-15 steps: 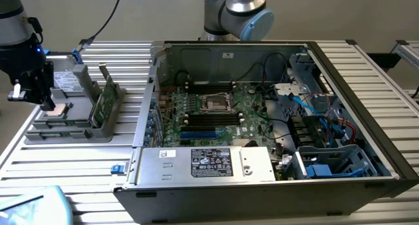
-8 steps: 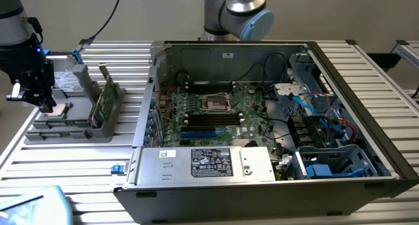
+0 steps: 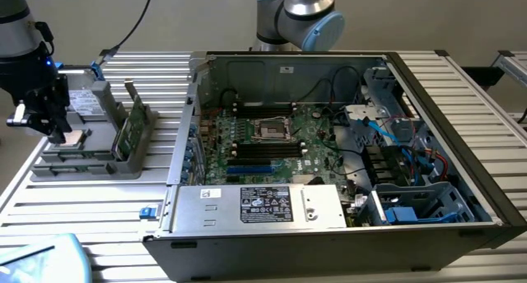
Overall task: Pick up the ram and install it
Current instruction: 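Pick up the ram and move it above insertion slot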
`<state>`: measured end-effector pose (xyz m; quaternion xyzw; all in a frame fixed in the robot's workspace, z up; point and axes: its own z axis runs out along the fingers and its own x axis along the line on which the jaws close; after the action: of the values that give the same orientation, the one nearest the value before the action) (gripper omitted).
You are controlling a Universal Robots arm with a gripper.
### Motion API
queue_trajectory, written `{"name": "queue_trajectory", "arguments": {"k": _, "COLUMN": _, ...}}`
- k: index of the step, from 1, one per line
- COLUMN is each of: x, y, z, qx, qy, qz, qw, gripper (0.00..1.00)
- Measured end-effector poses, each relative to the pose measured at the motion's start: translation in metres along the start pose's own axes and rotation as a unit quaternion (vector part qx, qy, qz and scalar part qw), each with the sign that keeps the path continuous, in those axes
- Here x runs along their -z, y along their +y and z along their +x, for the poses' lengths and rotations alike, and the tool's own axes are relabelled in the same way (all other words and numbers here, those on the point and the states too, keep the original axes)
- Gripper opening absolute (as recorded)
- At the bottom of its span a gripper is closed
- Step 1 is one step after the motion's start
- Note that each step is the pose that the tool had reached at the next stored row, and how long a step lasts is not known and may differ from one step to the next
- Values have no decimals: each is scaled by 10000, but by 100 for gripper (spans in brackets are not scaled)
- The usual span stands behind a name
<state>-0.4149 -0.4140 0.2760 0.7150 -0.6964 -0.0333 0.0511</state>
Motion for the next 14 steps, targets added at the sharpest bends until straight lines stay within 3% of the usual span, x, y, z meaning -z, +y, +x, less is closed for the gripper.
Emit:
{"name": "queue_trajectory", "arguments": {"k": 1, "x": -7, "y": 0, "z": 0, "qx": 0, "qy": -1, "qz": 2, "qw": 10000, "gripper": 34}}
{"name": "queue_trajectory", "arguments": {"k": 14, "x": -244, "y": 51, "z": -8, "qx": 8, "qy": 2, "qz": 42, "qw": 10000, "gripper": 34}}
